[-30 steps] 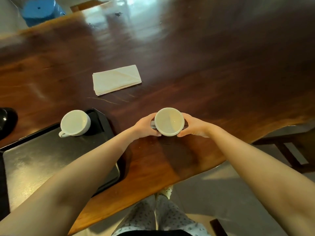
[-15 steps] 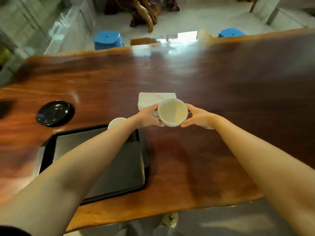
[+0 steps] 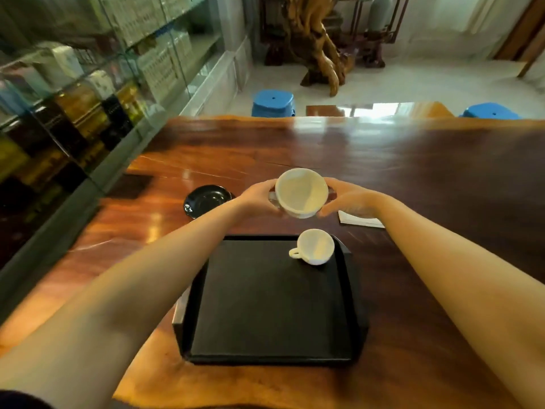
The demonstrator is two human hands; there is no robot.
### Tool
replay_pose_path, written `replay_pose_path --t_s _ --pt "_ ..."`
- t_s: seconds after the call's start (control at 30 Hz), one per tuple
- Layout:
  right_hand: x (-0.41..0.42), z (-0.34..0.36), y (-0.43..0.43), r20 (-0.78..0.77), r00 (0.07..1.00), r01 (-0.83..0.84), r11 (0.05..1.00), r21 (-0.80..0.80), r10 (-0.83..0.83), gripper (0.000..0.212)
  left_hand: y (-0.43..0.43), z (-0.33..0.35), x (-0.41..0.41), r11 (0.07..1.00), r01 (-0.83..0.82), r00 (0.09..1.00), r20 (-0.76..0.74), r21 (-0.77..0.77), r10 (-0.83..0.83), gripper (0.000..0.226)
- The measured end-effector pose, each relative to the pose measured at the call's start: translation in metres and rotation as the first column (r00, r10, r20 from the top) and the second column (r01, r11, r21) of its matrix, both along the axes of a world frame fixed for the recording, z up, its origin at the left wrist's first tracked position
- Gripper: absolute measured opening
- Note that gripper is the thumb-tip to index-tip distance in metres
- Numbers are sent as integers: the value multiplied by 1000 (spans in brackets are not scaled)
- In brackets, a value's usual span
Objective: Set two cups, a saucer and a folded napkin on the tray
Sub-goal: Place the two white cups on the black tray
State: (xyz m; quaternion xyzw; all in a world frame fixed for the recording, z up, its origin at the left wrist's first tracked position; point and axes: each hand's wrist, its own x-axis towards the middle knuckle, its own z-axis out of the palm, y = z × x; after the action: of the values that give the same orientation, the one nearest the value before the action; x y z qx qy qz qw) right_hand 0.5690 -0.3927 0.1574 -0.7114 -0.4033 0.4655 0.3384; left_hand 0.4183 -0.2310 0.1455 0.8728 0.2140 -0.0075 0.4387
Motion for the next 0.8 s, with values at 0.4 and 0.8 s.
replay_pose_path --t_s 0.4,0.8 --pt "-84 -51 115 -8 997 -78 994 -79 78 65 91 -53 -96 987 -158 983 -99 -24 155 66" --pt "-91 -132 123 -155 987 -69 970 -232 33 85 87 -123 -109 966 -228 952 -237 -122 195 76"
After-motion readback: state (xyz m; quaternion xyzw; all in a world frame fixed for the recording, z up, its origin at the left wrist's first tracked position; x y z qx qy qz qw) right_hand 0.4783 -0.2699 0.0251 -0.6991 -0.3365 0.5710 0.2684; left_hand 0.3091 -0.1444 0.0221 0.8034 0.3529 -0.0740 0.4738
